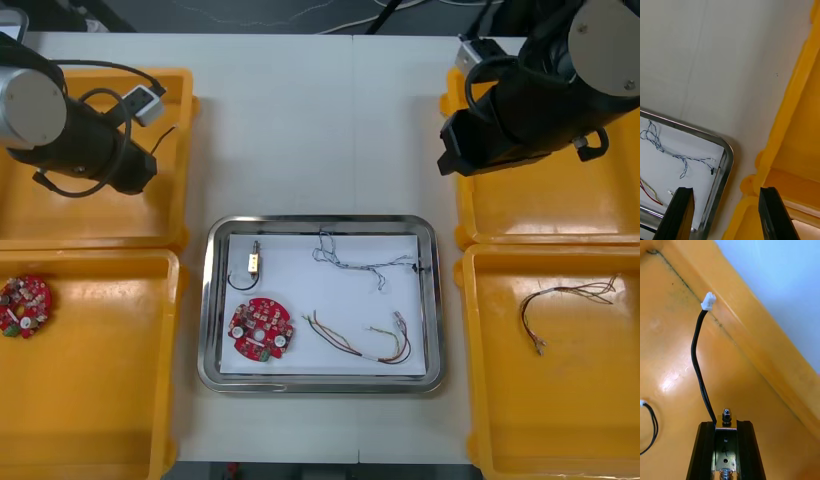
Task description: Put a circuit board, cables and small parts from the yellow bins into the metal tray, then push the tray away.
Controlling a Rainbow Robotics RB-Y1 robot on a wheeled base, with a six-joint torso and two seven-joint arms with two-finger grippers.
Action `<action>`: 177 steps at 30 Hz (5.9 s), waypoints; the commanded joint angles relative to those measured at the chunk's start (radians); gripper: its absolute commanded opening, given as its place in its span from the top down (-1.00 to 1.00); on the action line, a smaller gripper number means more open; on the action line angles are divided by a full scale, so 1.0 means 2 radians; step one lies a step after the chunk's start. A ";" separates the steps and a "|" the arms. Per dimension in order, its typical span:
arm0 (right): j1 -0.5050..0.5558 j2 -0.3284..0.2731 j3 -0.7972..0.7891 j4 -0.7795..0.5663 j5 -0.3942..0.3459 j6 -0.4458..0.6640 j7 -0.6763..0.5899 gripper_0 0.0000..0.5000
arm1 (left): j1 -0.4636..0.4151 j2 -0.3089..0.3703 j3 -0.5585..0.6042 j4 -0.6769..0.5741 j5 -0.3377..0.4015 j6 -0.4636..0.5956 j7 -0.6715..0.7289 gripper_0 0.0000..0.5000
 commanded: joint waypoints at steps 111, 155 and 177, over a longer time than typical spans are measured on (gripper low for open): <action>0.293 0.064 -0.284 -0.160 0.151 0.002 0.157 -1.00 | -0.006 -0.136 -0.292 -0.208 -0.175 0.167 0.640 1.00; 0.329 0.018 -0.268 -0.160 0.062 0.002 0.124 -1.00 | -0.018 -0.146 -0.313 -0.171 -0.175 0.123 0.686 0.55; 0.328 0.018 -0.268 -0.160 0.062 0.002 0.124 -1.00 | -0.017 -0.144 -0.291 -0.189 -0.173 0.141 0.680 -1.00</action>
